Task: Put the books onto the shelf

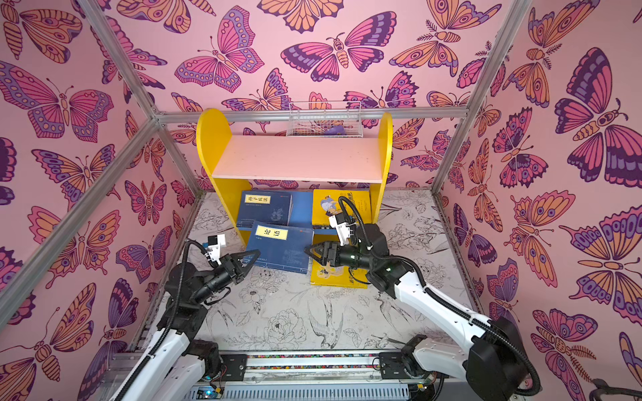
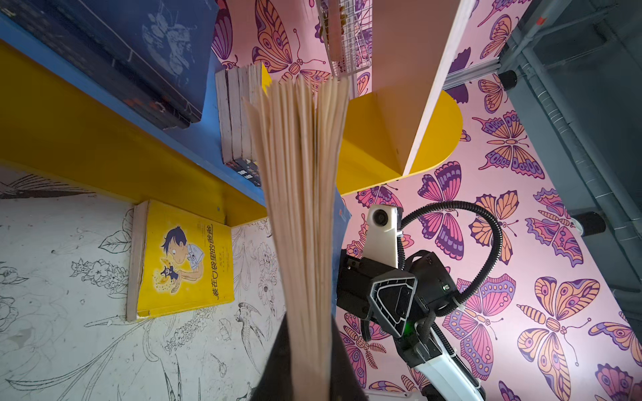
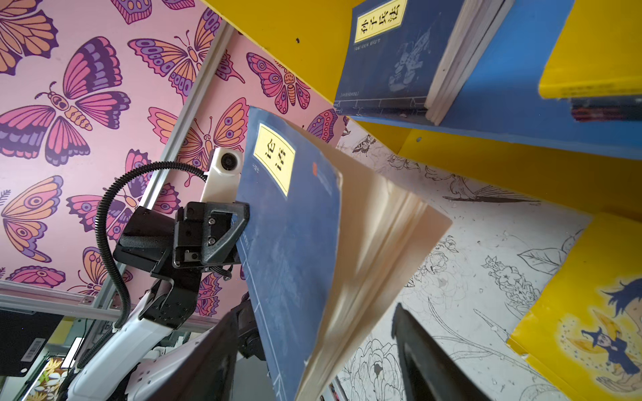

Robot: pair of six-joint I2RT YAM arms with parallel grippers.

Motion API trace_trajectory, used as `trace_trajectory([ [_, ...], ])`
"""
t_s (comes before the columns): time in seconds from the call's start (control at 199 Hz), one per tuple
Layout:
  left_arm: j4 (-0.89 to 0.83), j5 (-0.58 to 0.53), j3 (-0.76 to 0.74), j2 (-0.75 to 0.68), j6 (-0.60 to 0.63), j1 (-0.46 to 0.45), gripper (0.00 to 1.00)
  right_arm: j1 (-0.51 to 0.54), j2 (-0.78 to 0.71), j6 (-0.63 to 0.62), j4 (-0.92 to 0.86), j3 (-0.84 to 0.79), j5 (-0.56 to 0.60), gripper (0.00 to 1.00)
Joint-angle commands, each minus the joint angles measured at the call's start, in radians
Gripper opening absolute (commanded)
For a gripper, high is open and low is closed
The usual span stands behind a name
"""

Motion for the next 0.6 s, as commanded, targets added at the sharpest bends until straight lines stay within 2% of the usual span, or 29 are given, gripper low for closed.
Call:
trace_trajectory([
  [0.0,0.066,0.021,-0.012,-0.022,-0.014,0.005,0.00,-0.004,0.040,0.012,0.074,0.038,-0.043,0.70],
  [0.292,0.061,0.026,-0.034,-0.034,-0.018,0.005,0.00,0.041,0.100,0.033,0.182,0.067,-0.103,0.68],
  [0.484,0.053,0.014,-0.049,-0.014,-0.009,0.006,0.00,0.099,0.115,0.072,0.300,0.117,-0.247,0.66],
  [0.599,0.037,0.011,-0.054,0.004,0.006,0.006,0.00,0.126,0.067,0.033,0.244,0.168,-0.276,0.65],
])
